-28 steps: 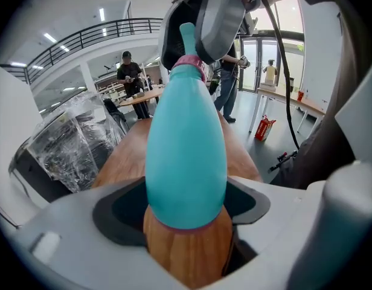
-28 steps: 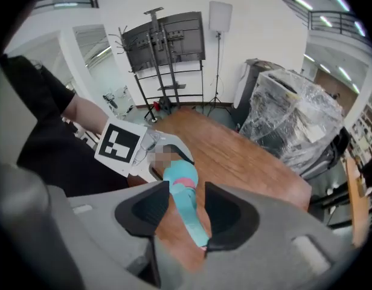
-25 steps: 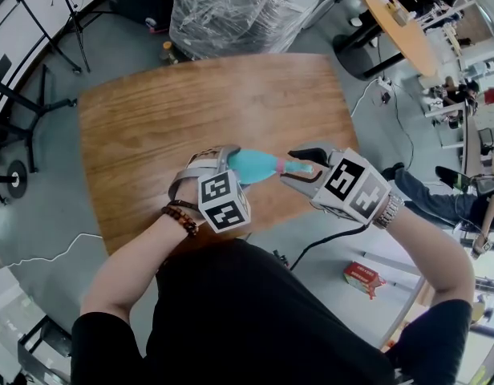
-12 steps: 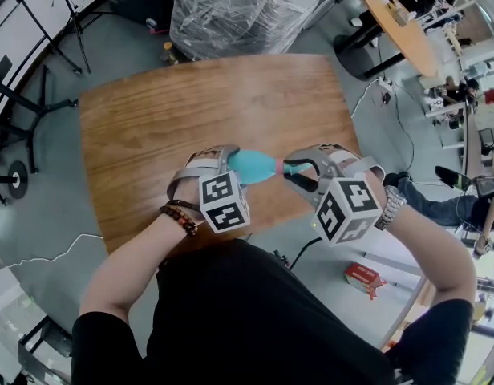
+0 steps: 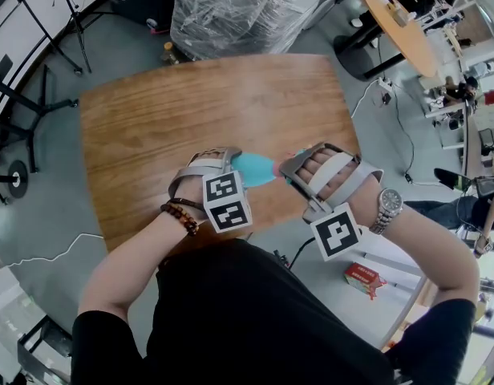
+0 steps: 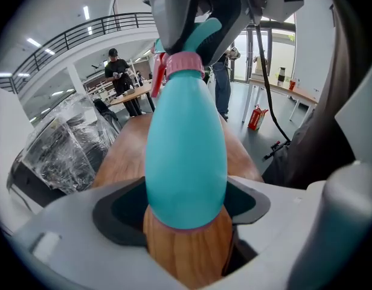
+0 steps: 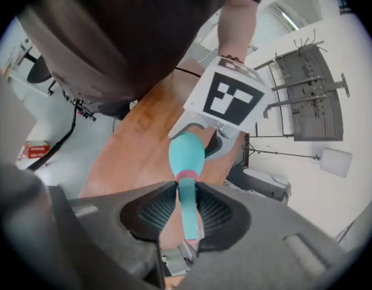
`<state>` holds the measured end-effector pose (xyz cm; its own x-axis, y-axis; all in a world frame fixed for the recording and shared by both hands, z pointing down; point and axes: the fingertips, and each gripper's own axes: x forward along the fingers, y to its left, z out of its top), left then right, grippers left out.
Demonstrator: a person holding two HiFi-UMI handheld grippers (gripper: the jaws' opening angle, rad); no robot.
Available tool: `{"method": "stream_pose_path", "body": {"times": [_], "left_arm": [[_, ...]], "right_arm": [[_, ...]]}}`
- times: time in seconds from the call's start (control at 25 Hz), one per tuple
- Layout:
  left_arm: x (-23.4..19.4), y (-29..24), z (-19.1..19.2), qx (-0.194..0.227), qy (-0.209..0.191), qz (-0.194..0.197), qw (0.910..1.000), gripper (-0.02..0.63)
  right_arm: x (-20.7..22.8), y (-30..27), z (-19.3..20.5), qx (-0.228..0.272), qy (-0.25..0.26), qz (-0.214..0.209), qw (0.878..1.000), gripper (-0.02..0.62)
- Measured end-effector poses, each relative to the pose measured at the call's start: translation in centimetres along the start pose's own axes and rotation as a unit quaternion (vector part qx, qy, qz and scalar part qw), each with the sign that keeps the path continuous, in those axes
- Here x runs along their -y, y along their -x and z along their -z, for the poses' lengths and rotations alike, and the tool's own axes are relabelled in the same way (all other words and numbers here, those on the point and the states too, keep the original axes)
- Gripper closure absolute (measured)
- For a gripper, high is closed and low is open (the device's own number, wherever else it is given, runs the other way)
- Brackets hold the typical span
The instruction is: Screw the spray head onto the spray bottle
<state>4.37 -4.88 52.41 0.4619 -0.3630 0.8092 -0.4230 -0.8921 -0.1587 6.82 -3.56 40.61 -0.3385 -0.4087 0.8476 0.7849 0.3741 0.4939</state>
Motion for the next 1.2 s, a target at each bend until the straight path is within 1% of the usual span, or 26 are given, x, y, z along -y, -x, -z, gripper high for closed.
{"method": "stream_pose_path", "body": {"times": [0.08, 0.16, 0.2, 0.24, 0.32, 0.36, 0.4, 0.44, 0.48, 0.52, 0.56, 0.6, 0.64, 0.68, 0.72, 0.76, 0.8, 0.84, 0.88, 0.92, 0.96, 1.0, 1.08, 1.2], "left_arm": [[0.2, 0.1, 0.0, -0.001, 0.000, 0.004, 1.0000, 0.200], [0.3, 0.1, -0.1, 0.000, 0.002, 0.005, 1.0000, 0.201], [0.3, 0.1, -0.1, 0.000, 0.003, 0.003, 1.0000, 0.201], [0.3, 0.1, -0.1, 0.000, 0.005, 0.001, 1.0000, 0.201], [0.2, 0.1, -0.2, -0.002, 0.006, -0.005, 1.0000, 0.202], [0.2, 0.1, -0.2, -0.004, 0.005, -0.008, 0.9999, 0.202], [0.1, 0.0, -0.3, -0.006, 0.002, -0.012, 0.9999, 0.202], [0.1, 0.0, -0.3, -0.008, -0.001, -0.016, 0.9998, 0.202], [0.1, -0.1, -0.3, -0.010, -0.004, -0.019, 0.9998, 0.202], [0.1, -0.1, -0.3, -0.012, -0.008, -0.022, 0.9997, 0.202], [0.1, -0.2, -0.3, -0.013, -0.012, -0.025, 0.9995, 0.202], [0.1, -0.2, -0.3, -0.014, -0.016, -0.029, 0.9994, 0.202], [0.0, -0.3, -0.3, -0.015, -0.020, -0.032, 0.9992, 0.202], [0.0, -0.3, -0.3, -0.017, -0.024, -0.036, 0.9989, 0.202], [-0.1, -0.3, -0.3, -0.018, -0.029, -0.040, 0.9986, 0.202], [-0.1, -0.4, -0.3, -0.019, -0.033, -0.044, 0.9983, 0.202], [-0.1, -0.4, -0.2, -0.018, -0.034, -0.046, 0.9982, 0.202], [-0.1, -0.4, -0.2, -0.017, -0.032, -0.047, 0.9982, 0.201], [-0.2, -0.4, -0.2, -0.016, -0.030, -0.048, 0.9983, 0.201], [-0.2, -0.4, -0.2, -0.014, -0.028, -0.048, 0.9983, 0.201], [-0.3, -0.4, -0.2, -0.012, -0.027, -0.049, 0.9984, 0.201], [-0.3, -0.4, -0.3, -0.009, -0.026, -0.049, 0.9984, 0.201], [-0.3, -0.4, -0.4, -0.004, -0.023, -0.050, 0.9985, 0.201], [-0.3, -0.4, -0.4, 0.001, -0.019, -0.048, 0.9987, 0.201]], "right_arm": [[-0.4, 0.1, -0.2, -0.007, 0.029, 0.004, 1.000, 0.495], [-0.7, 0.1, -0.2, -0.016, 0.045, 0.002, 0.999, 0.495], [-0.7, 0.0, -0.2, -0.020, 0.040, -0.001, 0.999, 0.495], [-0.6, 0.0, -0.1, -0.024, 0.023, -0.008, 0.999, 0.495], [-0.5, -0.1, 0.2, -0.030, -0.038, -0.039, 0.998, 0.496], [-0.8, -0.3, 0.5, -0.030, -0.079, -0.062, 0.994, 0.497], [-1.0, -0.4, 0.7, -0.030, -0.126, -0.087, 0.988, 0.495], [-1.1, -0.5, 0.9, -0.029, -0.176, -0.110, 0.978, 0.495], [-1.1, -0.5, 1.0, -0.028, -0.228, -0.131, 0.964, 0.495], [-1.0, -0.5, 1.1, -0.027, -0.282, -0.154, 0.947, 0.495], [-1.0, -0.5, 1.1, -0.023, -0.337, -0.178, 0.924, 0.495], [-1.0, -0.6, 1.1, -0.018, -0.394, -0.201, 0.897, 0.495], [-1.0, -0.6, 1.2, -0.013, -0.451, -0.224, 0.864, 0.495], [-1.0, -0.7, 1.3, -0.009, -0.508, -0.244, 0.826, 0.495], [-1.0, -0.8, 1.6, -0.006, -0.567, -0.265, 0.780, 0.495], [-1.2, -1.0, 1.9, -0.003, -0.625, -0.285, 0.727, 0.494], [-1.2, -1.1, 2.2, 0.003, -0.678, -0.302, 0.670, 0.492], [-1.2, -1.2, 2.4, 0.011, -0.720, -0.315, 0.618, 0.492], [-1.1, -1.2, 2.5, 0.019, -0.748, -0.323, 0.580, 0.491], [-1.0, -1.2, 2.6, 0.026, -0.762, -0.325, 0.559, 0.489], [-0.9, -1.1, 2.6, 0.031, -0.767, -0.323, 0.554, 0.488], [-0.9, -1.1, 2.7, 0.034, -0.765, -0.318, 0.560, 0.486], [-0.8, -1.0, 3.0, 0.036, -0.755, -0.306, 0.578, 0.457], [-0.5, -0.7, 3.3, 0.040, -0.743, -0.293, 0.600, 0.442]]}}
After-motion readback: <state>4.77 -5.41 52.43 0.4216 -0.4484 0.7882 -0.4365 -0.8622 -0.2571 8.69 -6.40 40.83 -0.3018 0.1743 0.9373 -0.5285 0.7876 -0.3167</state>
